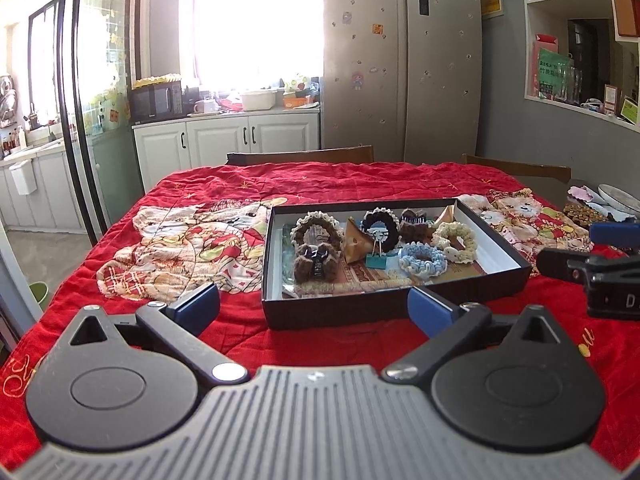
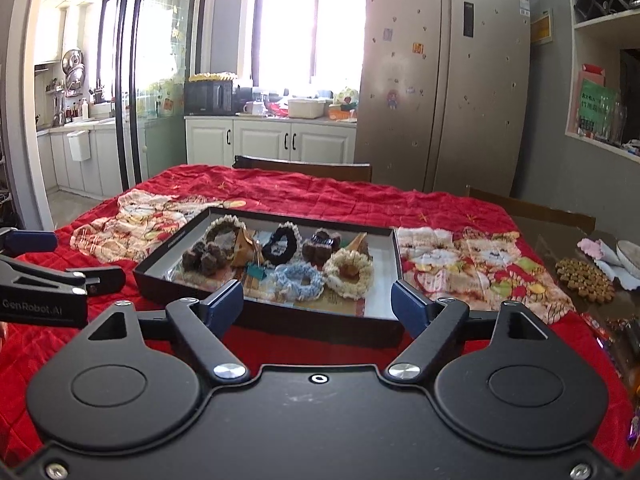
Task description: Organize objects
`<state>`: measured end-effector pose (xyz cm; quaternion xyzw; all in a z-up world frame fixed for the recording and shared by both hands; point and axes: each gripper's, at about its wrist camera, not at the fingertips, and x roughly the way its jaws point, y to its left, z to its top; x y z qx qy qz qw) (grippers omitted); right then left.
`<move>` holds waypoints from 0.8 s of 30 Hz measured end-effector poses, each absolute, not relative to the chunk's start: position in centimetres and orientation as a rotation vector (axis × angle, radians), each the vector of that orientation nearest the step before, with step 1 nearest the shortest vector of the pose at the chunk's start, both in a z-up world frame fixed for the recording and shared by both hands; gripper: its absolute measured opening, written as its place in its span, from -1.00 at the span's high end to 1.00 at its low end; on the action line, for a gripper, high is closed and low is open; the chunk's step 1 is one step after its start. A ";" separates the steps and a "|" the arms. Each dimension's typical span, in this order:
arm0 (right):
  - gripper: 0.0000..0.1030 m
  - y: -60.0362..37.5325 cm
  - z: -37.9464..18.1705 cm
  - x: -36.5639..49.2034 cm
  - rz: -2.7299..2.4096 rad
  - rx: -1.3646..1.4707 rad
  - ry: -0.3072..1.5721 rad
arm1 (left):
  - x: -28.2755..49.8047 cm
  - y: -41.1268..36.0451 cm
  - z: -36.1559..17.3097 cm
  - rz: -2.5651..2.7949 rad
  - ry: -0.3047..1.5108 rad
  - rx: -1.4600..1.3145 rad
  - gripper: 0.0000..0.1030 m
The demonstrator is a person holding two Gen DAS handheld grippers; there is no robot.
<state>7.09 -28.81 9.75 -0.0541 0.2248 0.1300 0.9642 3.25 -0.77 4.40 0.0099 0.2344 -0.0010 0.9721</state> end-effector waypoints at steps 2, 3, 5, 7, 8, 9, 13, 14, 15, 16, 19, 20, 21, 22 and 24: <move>-0.57 -29.0 9.4 7.0 0.261 -0.103 0.468 | 3.1 -0.7 4.3 0.002 0.479 0.019 -1.00; -0.57 -29.1 9.2 6.9 0.258 -0.098 0.475 | 3.0 -0.7 4.2 0.004 0.480 0.017 -1.00; -0.58 -29.4 8.9 6.8 0.256 -0.087 0.490 | 2.9 -0.7 4.0 0.009 0.483 0.017 -1.00; -0.60 -29.5 8.5 6.6 0.254 -0.080 0.503 | 2.7 -0.7 3.9 0.010 0.486 0.018 -1.00; -0.61 -29.6 8.4 6.5 0.250 -0.079 0.509 | 2.6 -0.7 3.9 0.012 0.486 0.019 -1.00; -0.63 -29.6 8.2 6.4 0.248 -0.078 0.515 | 2.5 -0.7 3.8 0.012 0.486 0.017 -1.00; -0.68 -29.7 7.6 6.2 0.248 -0.073 0.536 | 2.2 -0.8 3.6 0.012 0.491 0.021 -1.00; -0.69 -29.7 7.5 6.1 0.249 -0.070 0.539 | 2.2 -0.8 3.5 0.013 0.492 0.022 -1.00; -0.69 -29.7 7.4 6.1 0.249 -0.068 0.541 | 2.1 -0.8 3.5 0.011 0.495 0.022 -1.00; -0.70 -29.7 7.3 6.1 0.250 -0.066 0.542 | 2.0 -0.8 3.4 0.011 0.496 0.019 -1.00; -0.72 -29.5 7.2 6.0 0.250 -0.068 0.545 | 1.9 -1.0 3.2 0.006 0.500 0.023 -1.00; -0.72 -29.4 7.2 6.0 0.250 -0.069 0.546 | 1.9 -1.1 3.2 0.004 0.501 0.025 -1.00; -0.73 -29.4 7.1 6.0 0.251 -0.070 0.547 | 1.8 -1.2 3.1 0.002 0.502 0.028 -1.00; -0.73 -29.4 7.1 6.0 0.251 -0.070 0.548 | 1.7 -1.2 3.0 0.000 0.503 0.029 -1.00; -0.73 -29.5 7.1 5.9 0.249 -0.067 0.549 | 1.7 -1.4 2.9 -0.003 0.504 0.031 -1.00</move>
